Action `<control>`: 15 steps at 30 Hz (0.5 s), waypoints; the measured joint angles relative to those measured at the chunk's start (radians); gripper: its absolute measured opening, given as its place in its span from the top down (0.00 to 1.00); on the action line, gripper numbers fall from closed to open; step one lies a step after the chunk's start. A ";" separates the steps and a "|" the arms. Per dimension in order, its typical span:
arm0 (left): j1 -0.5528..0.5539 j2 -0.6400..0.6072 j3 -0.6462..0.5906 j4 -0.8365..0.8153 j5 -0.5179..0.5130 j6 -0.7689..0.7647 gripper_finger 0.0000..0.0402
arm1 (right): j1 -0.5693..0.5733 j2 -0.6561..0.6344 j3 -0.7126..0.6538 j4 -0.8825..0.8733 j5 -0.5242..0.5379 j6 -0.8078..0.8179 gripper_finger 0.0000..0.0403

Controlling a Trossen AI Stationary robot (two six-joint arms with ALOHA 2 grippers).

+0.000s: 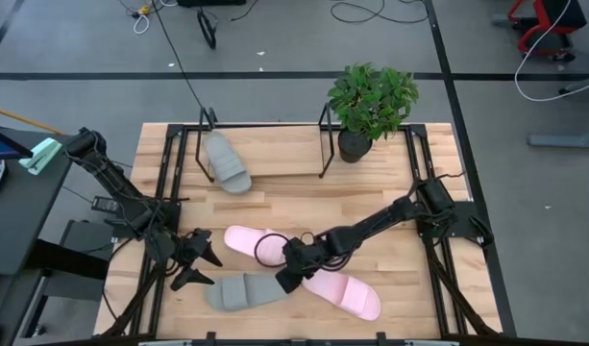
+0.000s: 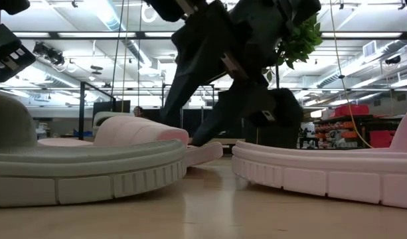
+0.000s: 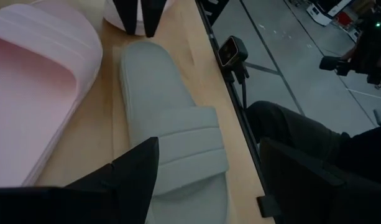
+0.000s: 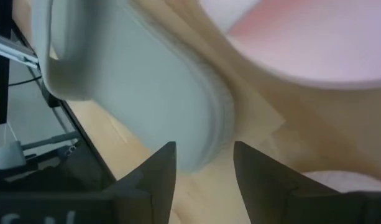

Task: Pick and place slides into the shelf
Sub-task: Put the gray slide on the shelf

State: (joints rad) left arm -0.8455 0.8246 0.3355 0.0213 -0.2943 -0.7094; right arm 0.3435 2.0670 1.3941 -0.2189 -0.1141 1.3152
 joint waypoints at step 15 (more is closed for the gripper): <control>0.000 0.000 0.000 -0.004 -0.001 -0.012 0.29 | 0.072 0.000 0.000 0.034 0.080 0.110 0.59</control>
State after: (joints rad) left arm -0.8455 0.8246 0.3355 0.0177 -0.2950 -0.7212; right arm 0.4157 2.0670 1.3941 -0.1851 -0.0344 1.4256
